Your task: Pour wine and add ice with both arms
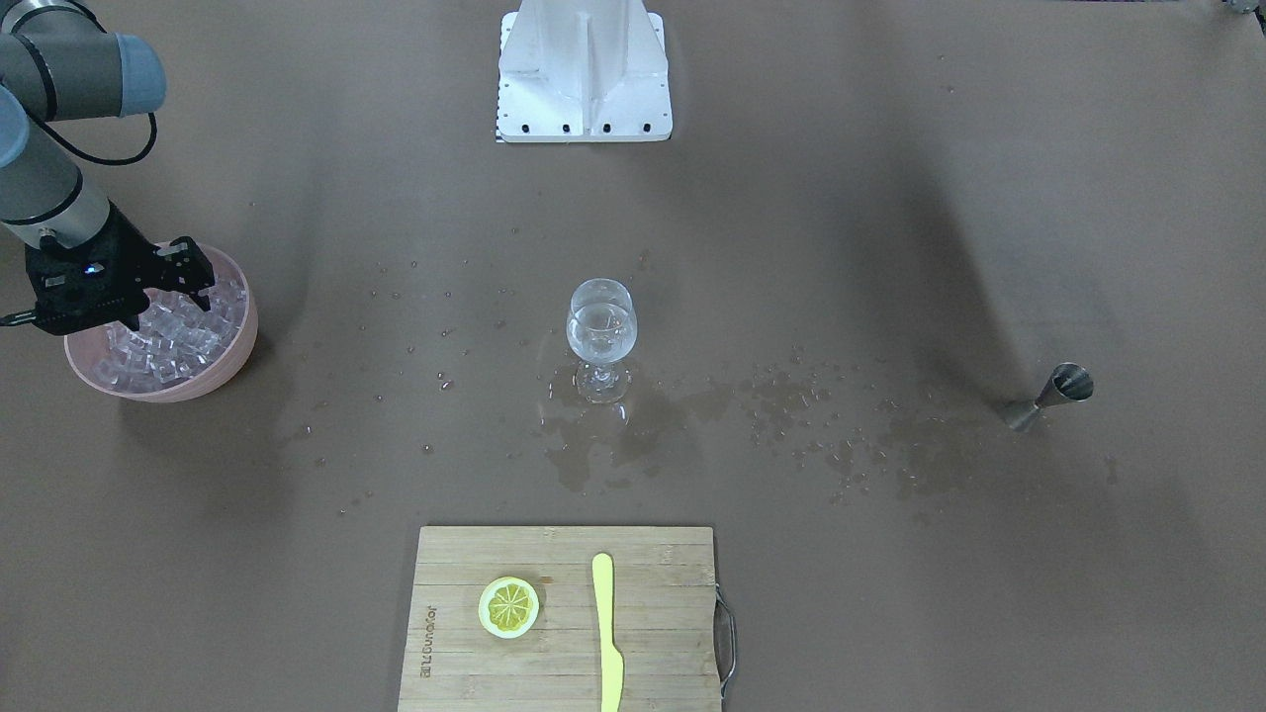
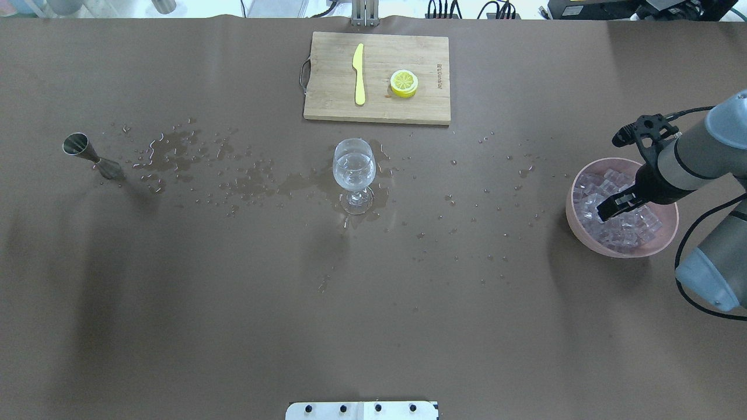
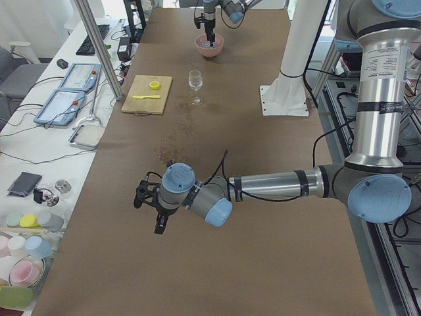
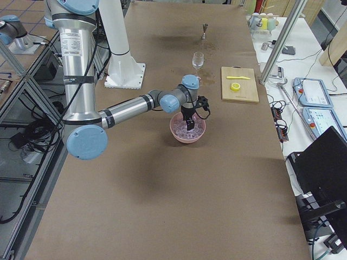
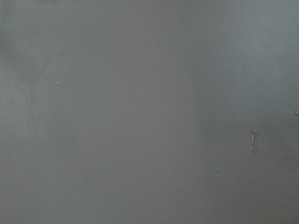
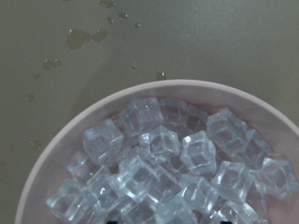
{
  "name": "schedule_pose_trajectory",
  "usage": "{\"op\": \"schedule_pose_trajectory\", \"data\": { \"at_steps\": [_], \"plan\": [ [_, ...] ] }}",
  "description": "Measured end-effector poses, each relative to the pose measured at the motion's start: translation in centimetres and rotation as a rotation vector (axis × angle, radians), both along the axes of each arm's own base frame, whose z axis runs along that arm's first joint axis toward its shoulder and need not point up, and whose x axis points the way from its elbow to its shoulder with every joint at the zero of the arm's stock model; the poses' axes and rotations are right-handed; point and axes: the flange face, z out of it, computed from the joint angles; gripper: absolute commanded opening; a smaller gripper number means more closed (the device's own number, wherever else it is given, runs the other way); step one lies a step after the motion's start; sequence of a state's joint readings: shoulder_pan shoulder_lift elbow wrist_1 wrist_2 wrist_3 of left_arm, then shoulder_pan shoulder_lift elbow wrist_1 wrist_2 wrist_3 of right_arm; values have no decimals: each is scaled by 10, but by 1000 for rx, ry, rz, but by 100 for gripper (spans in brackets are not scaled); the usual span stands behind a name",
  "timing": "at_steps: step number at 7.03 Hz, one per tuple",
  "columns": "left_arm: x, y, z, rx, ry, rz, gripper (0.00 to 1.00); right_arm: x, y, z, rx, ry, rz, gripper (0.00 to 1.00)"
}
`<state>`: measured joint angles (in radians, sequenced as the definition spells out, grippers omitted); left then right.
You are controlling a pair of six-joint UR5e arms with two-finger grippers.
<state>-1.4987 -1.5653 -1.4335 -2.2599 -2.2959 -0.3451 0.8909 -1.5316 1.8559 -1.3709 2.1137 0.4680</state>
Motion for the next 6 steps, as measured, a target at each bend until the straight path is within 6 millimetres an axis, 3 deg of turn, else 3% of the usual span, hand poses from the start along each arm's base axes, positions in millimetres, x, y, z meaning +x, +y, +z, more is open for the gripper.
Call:
{"op": "schedule_pose_trajectory", "data": {
  "at_steps": [1, 6],
  "plan": [
    [0, 1, 0, 1, 0, 0, 99, 0, 0, 2, 3, 4, -8, 3],
    [0, 4, 4, -3, -1, 0, 99, 2, -8, -8, 12, -13, -8, 0]
  ]
}}
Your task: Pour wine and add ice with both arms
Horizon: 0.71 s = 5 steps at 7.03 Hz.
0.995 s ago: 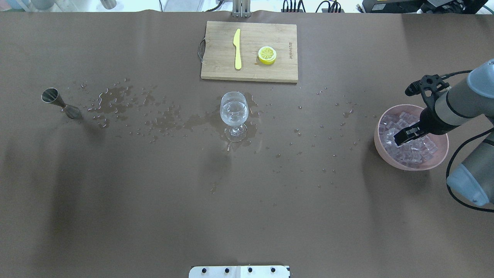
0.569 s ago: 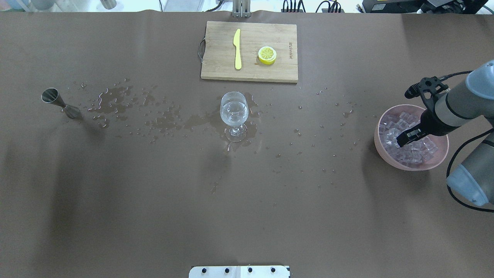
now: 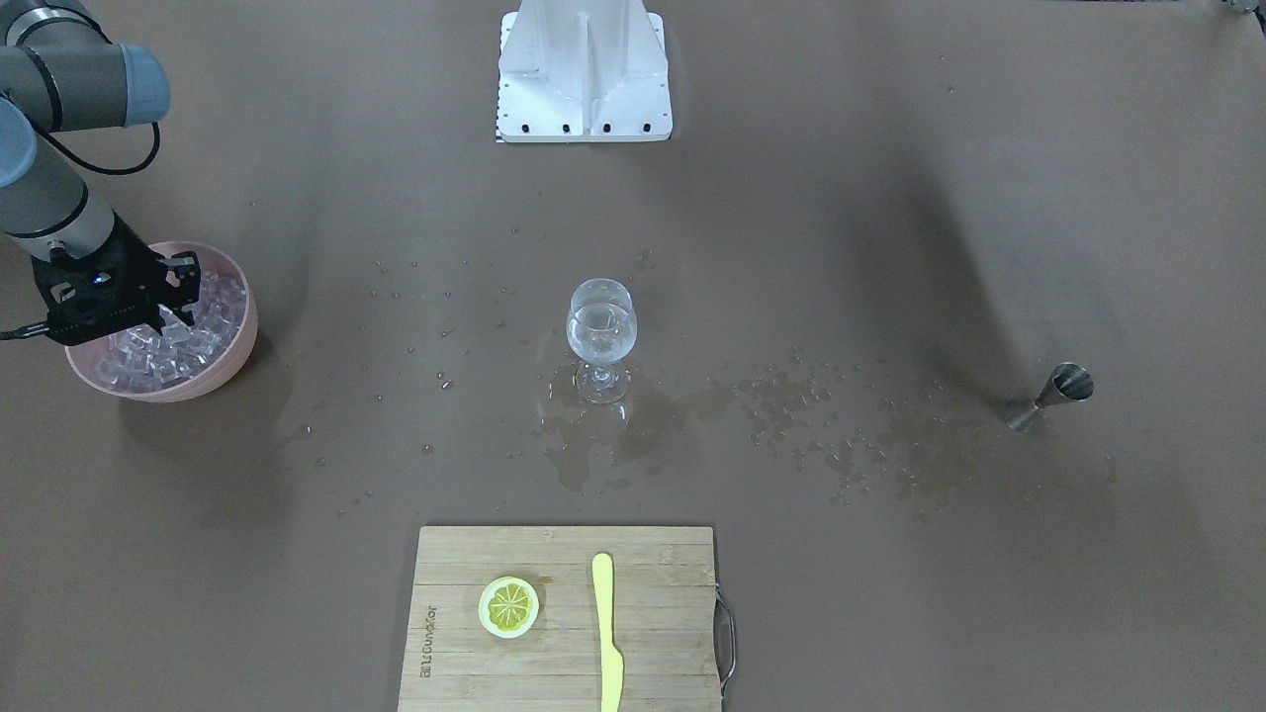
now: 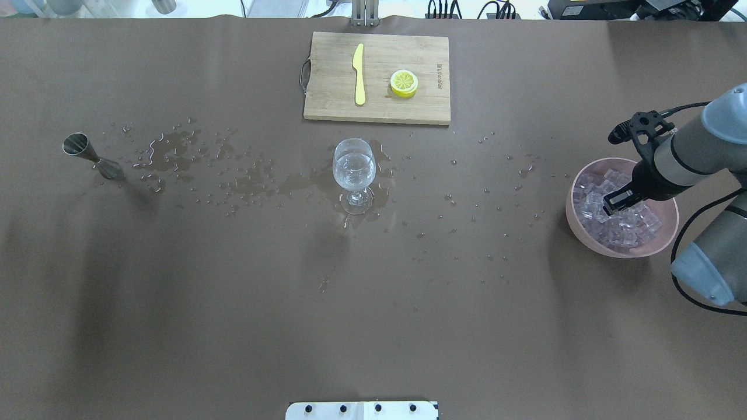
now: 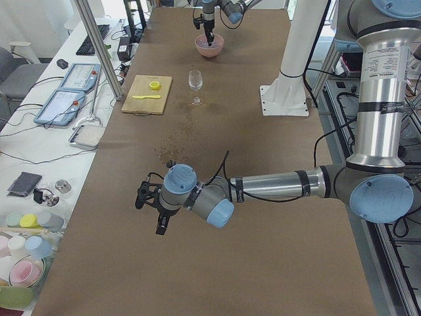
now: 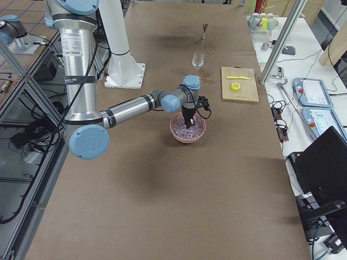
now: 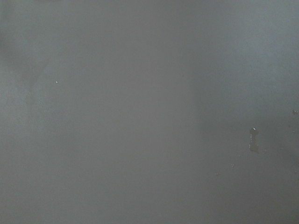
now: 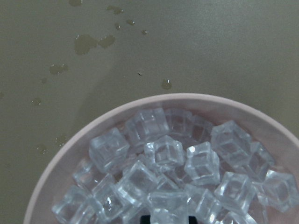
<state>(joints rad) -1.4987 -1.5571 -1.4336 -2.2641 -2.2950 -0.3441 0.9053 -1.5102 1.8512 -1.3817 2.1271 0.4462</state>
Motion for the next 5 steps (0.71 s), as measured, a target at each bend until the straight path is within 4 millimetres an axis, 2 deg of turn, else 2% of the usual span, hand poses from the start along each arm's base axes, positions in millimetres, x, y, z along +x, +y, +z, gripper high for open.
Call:
{"op": "schedule_pose_trajectory", "data": {
  "at_steps": [2, 3, 4, 5],
  "plan": [
    [0, 0, 0, 2, 0, 0, 99, 20, -6, -16, 10, -36, 23, 0],
    [0, 0, -1, 2, 0, 0, 99, 30, -7, -37, 15, -66, 37, 0],
    [0, 0, -1, 2, 0, -1, 99, 33, -9, -74, 5, -87, 61, 0],
    [0, 0, 0, 1, 0, -1, 99, 23, -17, -130, -31, -107, 103, 0]
  ]
}}
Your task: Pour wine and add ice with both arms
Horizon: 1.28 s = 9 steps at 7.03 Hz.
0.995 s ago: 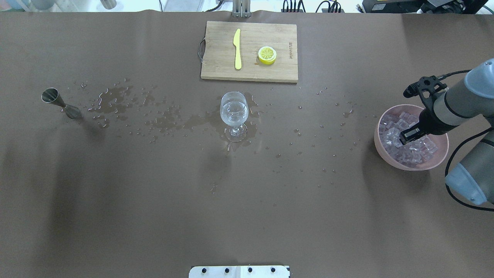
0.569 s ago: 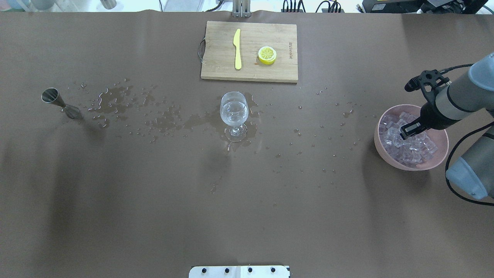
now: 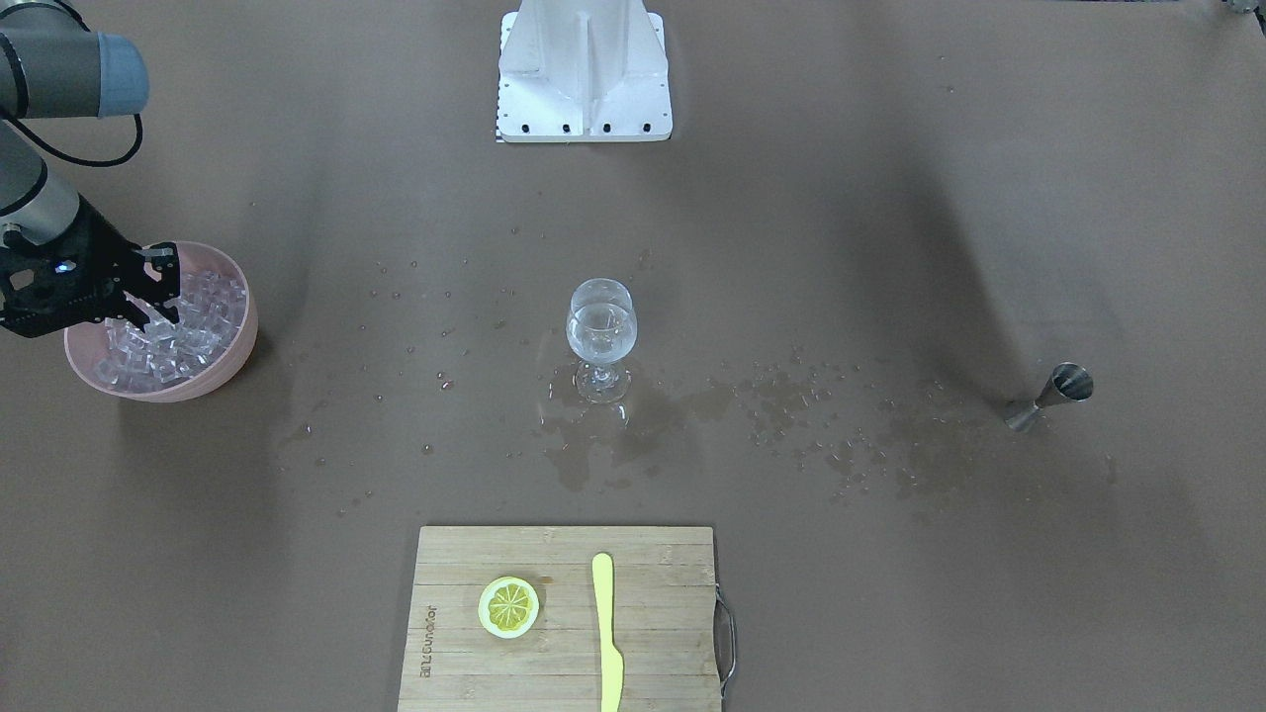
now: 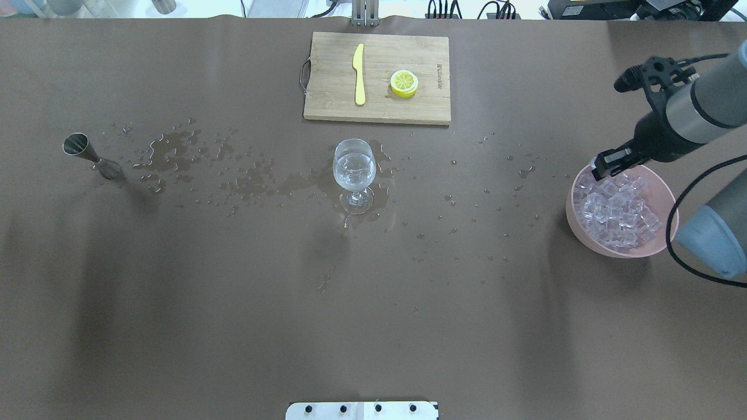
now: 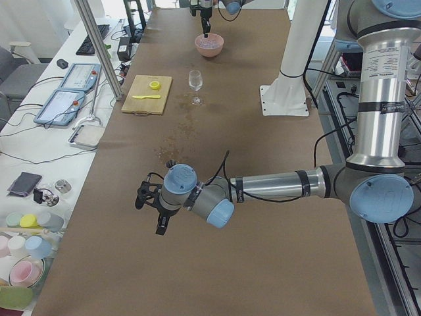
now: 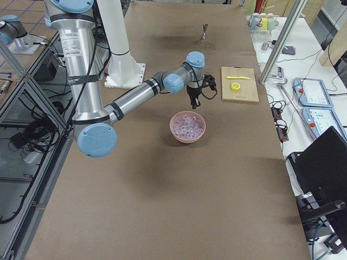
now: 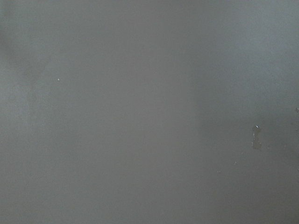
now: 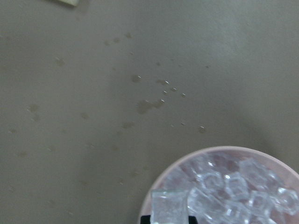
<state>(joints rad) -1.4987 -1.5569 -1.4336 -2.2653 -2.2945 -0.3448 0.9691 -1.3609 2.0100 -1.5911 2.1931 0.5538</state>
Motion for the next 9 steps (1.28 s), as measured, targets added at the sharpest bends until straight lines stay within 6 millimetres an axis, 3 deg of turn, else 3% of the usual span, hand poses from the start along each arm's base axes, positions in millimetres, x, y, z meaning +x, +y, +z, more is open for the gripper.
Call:
{"op": "schedule_pose_trajectory", "data": {
  "at_steps": [1, 2, 4, 5, 6, 8, 9],
  "plan": [
    [0, 0, 2, -3, -2, 0, 99, -23, -4, -58, -49, -26, 37, 0],
    [0, 0, 3, -5, -4, 0, 99, -60, -3, -113, -106, -58, 83, 0],
    [0, 0, 4, -7, -4, -1, 99, -155, -12, -219, -211, -108, 188, 0],
    [0, 0, 4, -8, -4, -1, 99, -194, -22, -260, -246, -127, 221, 0],
    [0, 0, 3, -7, -4, -2, 99, -221, -25, -282, -261, -141, 235, 0],
    [0, 0, 2, -3, -3, -1, 99, -241, -23, -293, -264, -149, 239, 0],
    [0, -1, 2, -3, -3, -1, 99, -243, -22, -292, -264, -148, 239, 44]
  ]
}}
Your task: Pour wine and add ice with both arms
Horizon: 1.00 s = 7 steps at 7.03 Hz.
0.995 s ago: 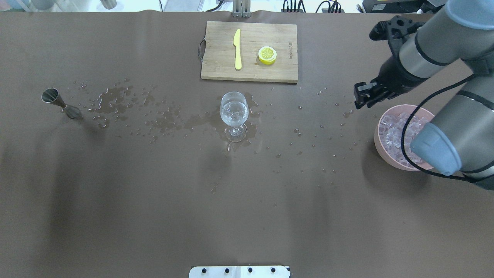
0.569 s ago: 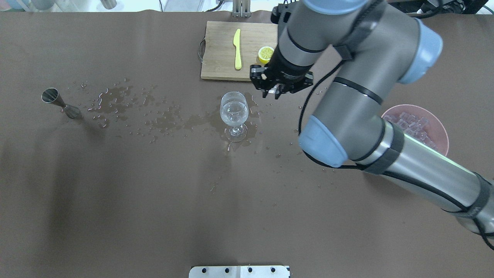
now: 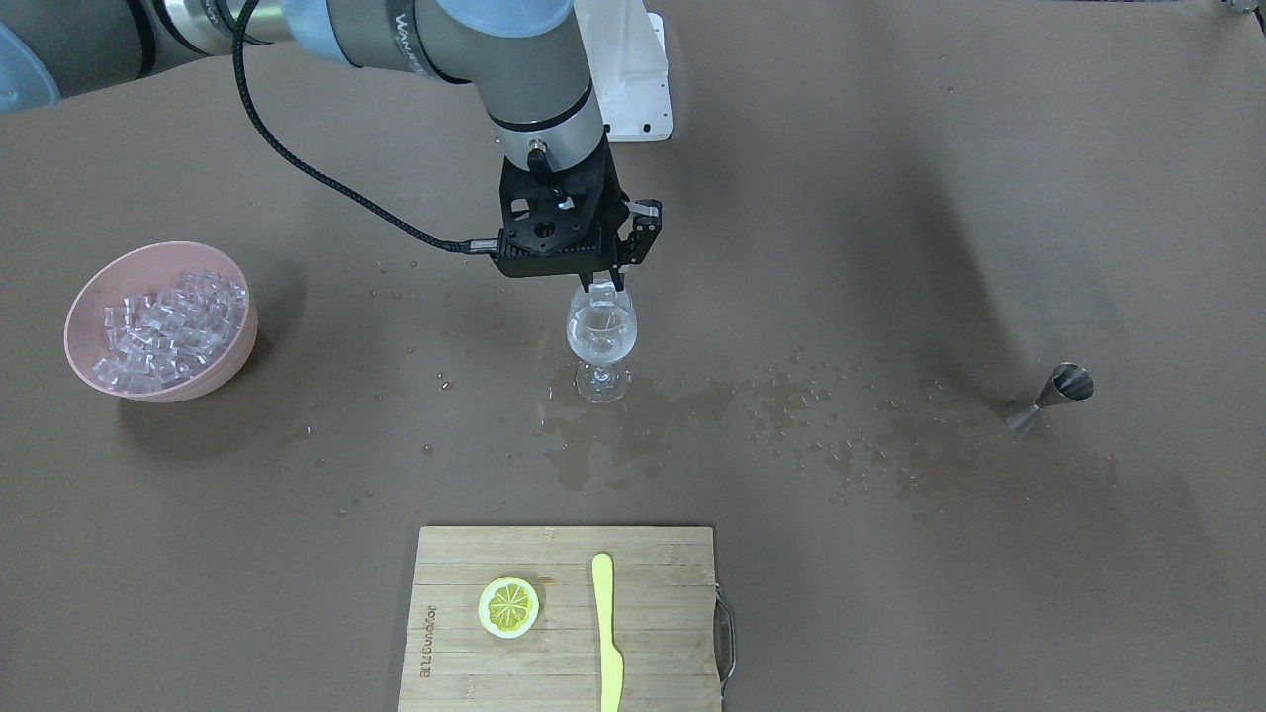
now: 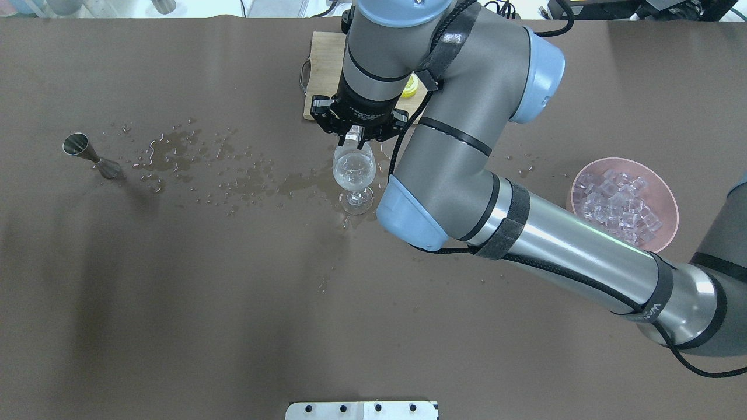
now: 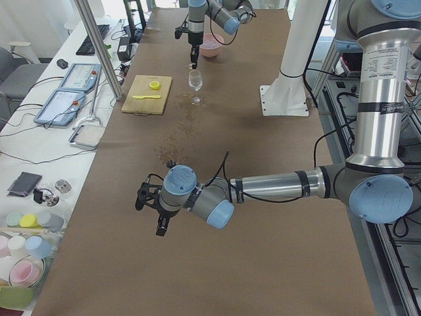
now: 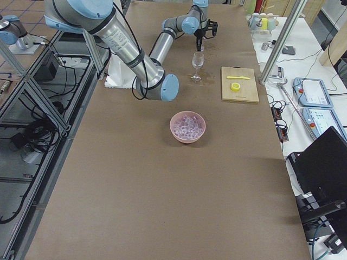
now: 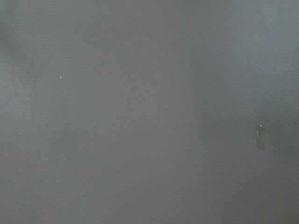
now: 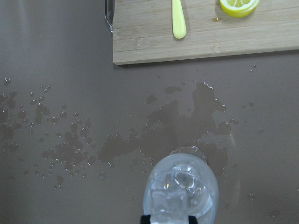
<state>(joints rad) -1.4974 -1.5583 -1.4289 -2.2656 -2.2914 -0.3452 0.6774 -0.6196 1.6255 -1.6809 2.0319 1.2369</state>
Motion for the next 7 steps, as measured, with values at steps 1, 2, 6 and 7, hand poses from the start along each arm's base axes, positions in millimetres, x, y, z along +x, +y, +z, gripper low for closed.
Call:
{"op": "schedule_pose_trajectory", "data": {
  "at_steps": [1, 2, 6, 7],
  "plan": [
    [0, 0, 0, -1, 0, -1, 99, -1, 2, 1, 0, 0, -2, 98],
    [0, 0, 1, -3, 0, -2, 99, -3, 4, 2, 1, 2, -5, 99],
    [0, -1, -1, -4, 3, -5, 99, 6, 10, 14, 15, 1, -9, 99],
    [0, -3, -3, -2, 5, -7, 99, 31, 11, 42, 25, 6, -15, 99]
  ]
}}
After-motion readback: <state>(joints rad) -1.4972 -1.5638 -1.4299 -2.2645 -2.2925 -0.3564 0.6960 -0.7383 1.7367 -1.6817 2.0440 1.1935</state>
